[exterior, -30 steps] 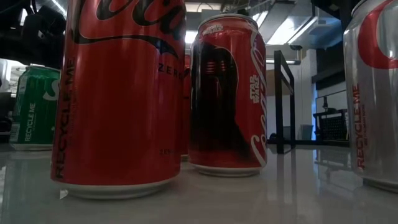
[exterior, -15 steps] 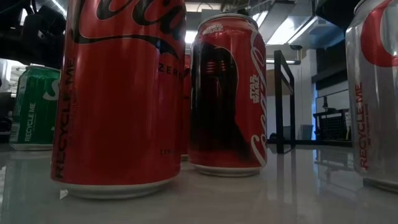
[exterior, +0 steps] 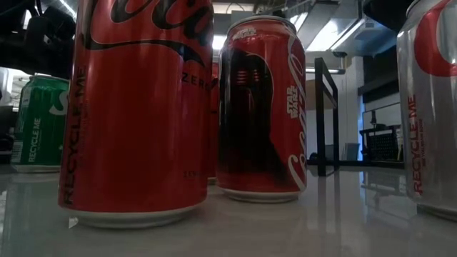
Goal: Place canned beverage on shelf
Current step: Put the right red-silver soda can on the shelf
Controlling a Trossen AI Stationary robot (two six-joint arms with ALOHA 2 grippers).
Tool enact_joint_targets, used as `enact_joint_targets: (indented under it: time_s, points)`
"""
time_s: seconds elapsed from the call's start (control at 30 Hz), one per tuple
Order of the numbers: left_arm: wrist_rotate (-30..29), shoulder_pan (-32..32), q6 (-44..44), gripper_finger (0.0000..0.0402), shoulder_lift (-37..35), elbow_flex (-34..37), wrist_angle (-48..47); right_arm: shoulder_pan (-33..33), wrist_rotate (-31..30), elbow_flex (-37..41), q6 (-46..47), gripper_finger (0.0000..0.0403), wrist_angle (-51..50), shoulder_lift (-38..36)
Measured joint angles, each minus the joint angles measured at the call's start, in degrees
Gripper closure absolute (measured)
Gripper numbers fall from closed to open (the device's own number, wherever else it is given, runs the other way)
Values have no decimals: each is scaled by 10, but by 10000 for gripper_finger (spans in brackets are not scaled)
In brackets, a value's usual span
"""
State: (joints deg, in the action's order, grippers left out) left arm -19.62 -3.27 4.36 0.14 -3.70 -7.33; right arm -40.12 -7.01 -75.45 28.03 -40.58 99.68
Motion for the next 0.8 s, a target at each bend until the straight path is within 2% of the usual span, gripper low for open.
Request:
enact_joint_targets:
  time_s: [0.3, 0.63, 0.8]
  points:
    - [0, 0, 0, 401, 0, 0, 0, 0, -11, -1, -15, 19, 3, 0]
    - [0, 0, 0, 401, 0, 0, 0, 0, -12, -1, -15, 119, 2, -2]
    - [0, 0, 0, 401, 0, 0, 0, 0, -12, -4, -14, 120, 0, -2]
